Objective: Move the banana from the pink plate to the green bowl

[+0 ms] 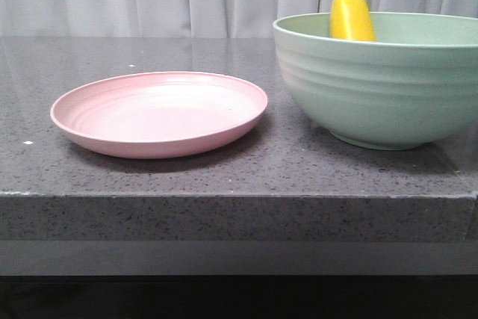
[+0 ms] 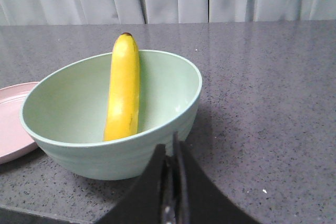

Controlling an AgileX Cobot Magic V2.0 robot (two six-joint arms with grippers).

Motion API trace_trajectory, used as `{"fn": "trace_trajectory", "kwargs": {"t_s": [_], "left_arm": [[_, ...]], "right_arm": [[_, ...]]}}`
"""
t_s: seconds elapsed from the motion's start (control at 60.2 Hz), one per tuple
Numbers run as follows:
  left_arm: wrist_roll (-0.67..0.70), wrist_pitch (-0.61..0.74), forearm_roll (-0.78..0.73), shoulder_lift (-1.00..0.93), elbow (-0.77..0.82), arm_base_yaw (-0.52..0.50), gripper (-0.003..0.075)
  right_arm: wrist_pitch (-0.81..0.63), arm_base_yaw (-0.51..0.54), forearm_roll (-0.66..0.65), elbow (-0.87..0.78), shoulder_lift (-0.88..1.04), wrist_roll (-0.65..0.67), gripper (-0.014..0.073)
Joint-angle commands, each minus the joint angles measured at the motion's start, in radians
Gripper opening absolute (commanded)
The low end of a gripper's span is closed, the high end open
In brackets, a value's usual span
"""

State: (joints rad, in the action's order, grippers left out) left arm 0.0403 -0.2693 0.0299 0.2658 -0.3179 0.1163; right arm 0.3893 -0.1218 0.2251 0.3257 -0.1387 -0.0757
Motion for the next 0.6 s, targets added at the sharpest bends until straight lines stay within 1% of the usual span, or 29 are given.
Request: {"fn": "trace_trajectory", "kwargs": {"t_s": [0.0,0.366,0.582], "left_arm": [[0.01,0.105,0.009,-0.003,-0.01,-0.001,-0.002],[0.01,0.11,0.009,-0.297,0.23,-0.001,-0.002],[0.01,0.171,0.017,-0.291,0.331,-0.003,-0.002]], "right_arm": [[-0.085,0.0,0.007,0.024,-0.008,-0.01,-0.0059],[-0.085,0.0,0.007,0.024,-0.008,-0.01,-0.0059],[-0.083,0.0,0.007,0.024,-0.008,-0.01,-0.0059]]}}
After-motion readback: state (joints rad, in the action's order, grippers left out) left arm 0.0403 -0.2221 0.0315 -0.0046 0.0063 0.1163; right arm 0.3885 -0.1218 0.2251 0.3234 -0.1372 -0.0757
